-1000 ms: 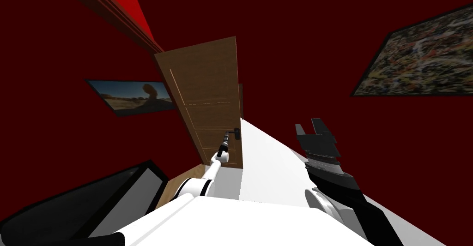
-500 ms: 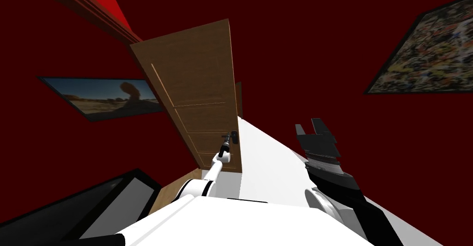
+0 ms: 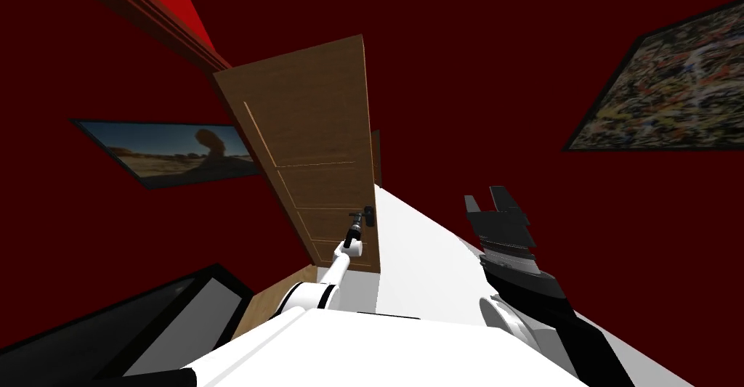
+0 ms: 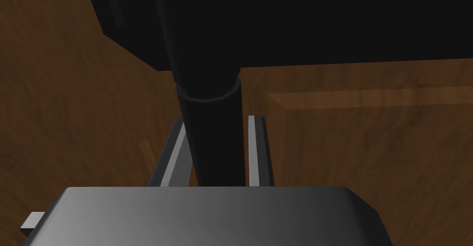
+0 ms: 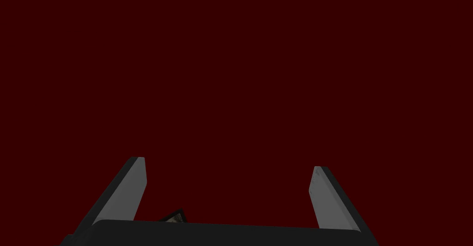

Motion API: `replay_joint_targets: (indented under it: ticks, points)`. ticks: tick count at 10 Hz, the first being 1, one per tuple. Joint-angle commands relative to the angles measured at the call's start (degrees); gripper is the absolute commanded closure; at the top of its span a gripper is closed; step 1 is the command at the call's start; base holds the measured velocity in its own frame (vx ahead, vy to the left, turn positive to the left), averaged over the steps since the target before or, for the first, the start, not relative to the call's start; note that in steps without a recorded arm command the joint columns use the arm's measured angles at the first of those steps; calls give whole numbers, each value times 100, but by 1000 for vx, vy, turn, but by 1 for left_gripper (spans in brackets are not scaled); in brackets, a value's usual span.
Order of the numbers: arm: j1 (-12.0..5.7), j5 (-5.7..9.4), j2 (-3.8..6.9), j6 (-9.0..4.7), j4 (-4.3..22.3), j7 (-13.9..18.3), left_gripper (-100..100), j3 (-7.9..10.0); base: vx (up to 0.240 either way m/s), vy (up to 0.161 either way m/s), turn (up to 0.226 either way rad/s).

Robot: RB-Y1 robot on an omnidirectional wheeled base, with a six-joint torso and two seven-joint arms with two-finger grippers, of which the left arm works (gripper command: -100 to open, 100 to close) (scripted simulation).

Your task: Push the door open

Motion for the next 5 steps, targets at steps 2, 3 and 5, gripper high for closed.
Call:
replay_joint_targets:
  ticks: [2,3,5]
  points:
    - [5,37,150,1,-6,-20,100,88,102,-85,40]
    - [10,66,230,2,-10,-36,100,156,125,-101,52]
    - [14,100,294,3,-16,-55,100,236,142,-90,33]
